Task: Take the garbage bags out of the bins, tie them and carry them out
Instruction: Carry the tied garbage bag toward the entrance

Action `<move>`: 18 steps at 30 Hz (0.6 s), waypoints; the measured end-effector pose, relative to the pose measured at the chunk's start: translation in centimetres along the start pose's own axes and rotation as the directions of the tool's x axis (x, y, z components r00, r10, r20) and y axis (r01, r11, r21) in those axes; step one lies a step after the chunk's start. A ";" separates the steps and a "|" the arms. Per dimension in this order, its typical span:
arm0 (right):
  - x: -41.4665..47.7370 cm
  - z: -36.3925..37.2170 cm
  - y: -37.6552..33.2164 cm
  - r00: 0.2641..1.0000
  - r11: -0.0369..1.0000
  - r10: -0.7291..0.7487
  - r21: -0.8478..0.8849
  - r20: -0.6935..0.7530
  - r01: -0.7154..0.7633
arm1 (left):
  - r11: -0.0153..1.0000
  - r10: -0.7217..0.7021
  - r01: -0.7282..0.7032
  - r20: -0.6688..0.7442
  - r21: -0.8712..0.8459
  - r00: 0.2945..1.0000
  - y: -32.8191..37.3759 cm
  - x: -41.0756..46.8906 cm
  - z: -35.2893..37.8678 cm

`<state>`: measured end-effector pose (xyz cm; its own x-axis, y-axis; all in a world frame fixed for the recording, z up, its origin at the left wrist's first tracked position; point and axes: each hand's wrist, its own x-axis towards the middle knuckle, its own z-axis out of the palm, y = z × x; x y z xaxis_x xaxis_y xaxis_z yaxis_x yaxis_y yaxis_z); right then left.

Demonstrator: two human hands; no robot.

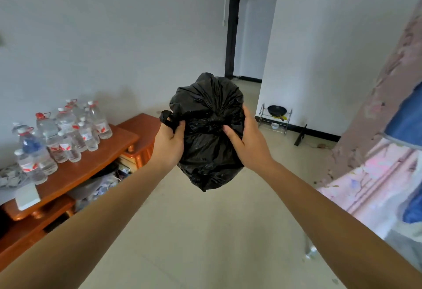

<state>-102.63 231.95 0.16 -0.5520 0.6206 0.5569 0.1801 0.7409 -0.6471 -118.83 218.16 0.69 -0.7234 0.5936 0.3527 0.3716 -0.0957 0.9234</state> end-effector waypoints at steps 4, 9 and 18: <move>8.9 1.3 5.3 0.999 0.999 0.025 -0.025 -0.042 -0.026 | 1.000 -0.017 0.018 0.048 -0.010 0.999 -1.7 9.8 4.6; 19.1 4.0 14.8 0.996 0.999 0.038 -0.023 -0.084 -0.040 | 0.999 -0.048 0.050 0.090 -0.018 0.995 -6.9 21.8 11.9; 42.1 7.3 30.9 0.991 0.994 0.111 0.010 -0.073 -0.110 | 1.000 -0.024 0.023 0.057 0.014 0.998 -13.7 46.1 25.1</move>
<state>-126.20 279.07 -0.18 -0.4677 0.7158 0.5185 0.2319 0.6654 -0.7095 -142.63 266.85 0.52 -0.6974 0.6406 0.3213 0.3628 -0.0710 0.9292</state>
